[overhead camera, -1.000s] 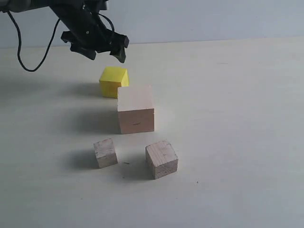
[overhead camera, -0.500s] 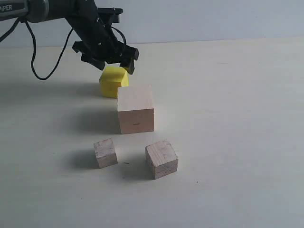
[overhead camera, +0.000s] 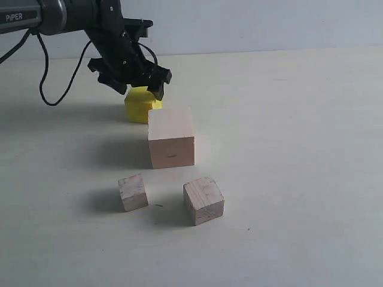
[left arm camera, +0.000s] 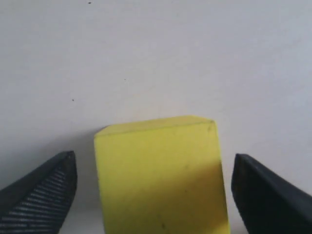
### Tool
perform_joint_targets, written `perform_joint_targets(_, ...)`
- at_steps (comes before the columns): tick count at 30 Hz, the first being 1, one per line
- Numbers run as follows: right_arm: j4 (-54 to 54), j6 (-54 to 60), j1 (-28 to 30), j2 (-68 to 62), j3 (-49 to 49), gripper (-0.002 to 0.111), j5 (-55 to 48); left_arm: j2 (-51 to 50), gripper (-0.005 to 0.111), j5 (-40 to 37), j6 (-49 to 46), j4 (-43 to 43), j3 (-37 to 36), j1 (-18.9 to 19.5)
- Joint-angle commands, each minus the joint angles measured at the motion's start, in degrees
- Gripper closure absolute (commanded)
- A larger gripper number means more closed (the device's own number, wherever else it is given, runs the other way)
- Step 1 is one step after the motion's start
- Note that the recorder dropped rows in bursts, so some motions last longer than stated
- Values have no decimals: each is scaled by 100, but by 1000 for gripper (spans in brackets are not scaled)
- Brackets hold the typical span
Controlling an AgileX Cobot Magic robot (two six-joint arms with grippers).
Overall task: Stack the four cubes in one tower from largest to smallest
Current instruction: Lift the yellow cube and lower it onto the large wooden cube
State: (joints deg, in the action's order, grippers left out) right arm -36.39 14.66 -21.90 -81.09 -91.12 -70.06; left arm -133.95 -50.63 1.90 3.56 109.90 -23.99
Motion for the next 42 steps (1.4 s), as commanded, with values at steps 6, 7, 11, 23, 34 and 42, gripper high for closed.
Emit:
perform_joint_targets(6, -3, 60, -7, 39, 0, 108, 10, -201, 25, -109, 73, 63, 24, -5)
perform_joint_targets(7, -3, 60, -7, 39, 0, 108, 10, -201, 26, -94, 171, 63, 24, -5)
perform_joint_targets(11, -3, 60, -7, 39, 0, 108, 10, -100, 46, 11, 324, 63, 24, -5)
perform_joint_targets(23, -3, 83, -7, 39, 0, 108, 10, 732, 106, -647, 826, -213, 24, 5)
perform_joint_targets(34, -3, 83, -7, 39, 0, 108, 10, 1435, 106, -1933, 1955, -173, 1, -203)
perform_joint_targets(42, 56, 83, -7, 187, 0, 108, 10, 1435, 106, -1933, 2554, -92, -88, -1272)
